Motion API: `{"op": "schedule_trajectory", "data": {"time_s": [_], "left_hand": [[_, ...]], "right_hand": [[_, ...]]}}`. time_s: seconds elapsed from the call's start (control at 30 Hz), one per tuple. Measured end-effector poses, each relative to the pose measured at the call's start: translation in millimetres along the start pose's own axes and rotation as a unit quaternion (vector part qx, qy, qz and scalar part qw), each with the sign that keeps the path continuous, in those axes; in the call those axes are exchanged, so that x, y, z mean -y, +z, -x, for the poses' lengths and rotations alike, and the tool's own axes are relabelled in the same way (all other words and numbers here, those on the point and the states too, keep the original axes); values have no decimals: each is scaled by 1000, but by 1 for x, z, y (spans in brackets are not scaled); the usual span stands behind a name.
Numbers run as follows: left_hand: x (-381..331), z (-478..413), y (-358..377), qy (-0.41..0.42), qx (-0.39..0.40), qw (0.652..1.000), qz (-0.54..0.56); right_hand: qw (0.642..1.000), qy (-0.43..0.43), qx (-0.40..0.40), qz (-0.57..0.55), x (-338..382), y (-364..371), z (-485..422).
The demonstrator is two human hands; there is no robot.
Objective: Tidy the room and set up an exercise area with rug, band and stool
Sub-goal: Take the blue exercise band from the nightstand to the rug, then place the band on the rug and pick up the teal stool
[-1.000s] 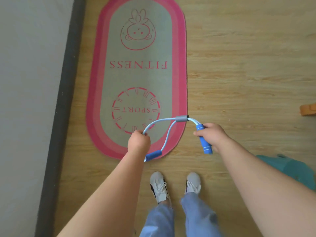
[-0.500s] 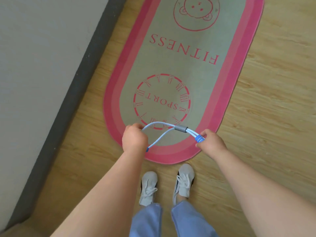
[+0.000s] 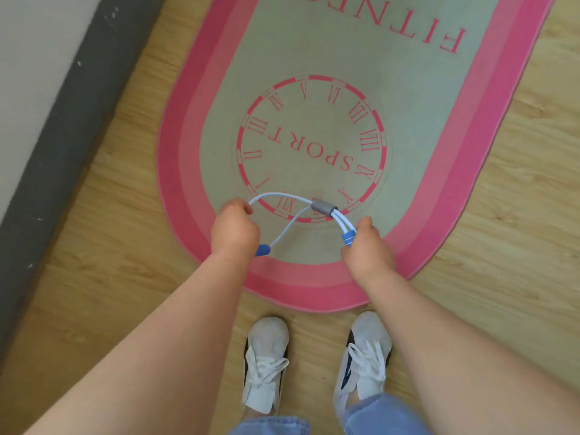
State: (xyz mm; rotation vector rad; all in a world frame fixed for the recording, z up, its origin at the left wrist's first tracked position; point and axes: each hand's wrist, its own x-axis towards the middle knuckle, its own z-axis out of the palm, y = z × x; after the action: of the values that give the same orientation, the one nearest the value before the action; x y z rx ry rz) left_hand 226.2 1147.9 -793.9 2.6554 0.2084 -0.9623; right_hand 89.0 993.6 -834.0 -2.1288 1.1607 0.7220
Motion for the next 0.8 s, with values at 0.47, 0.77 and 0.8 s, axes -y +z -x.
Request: {"op": "schedule_trajectory", "data": {"time_s": [0.47, 0.77, 0.8], "left_hand": [[13, 39, 1, 103, 143, 973, -151], [-55, 143, -40, 149, 190, 951, -196], [-75, 171, -51, 174, 203, 939, -218]], "right_hand": [[997, -11, 75, 29, -11, -10, 30], [997, 44, 62, -9, -15, -101, 106], [996, 65, 52, -36, -27, -126, 128]]}}
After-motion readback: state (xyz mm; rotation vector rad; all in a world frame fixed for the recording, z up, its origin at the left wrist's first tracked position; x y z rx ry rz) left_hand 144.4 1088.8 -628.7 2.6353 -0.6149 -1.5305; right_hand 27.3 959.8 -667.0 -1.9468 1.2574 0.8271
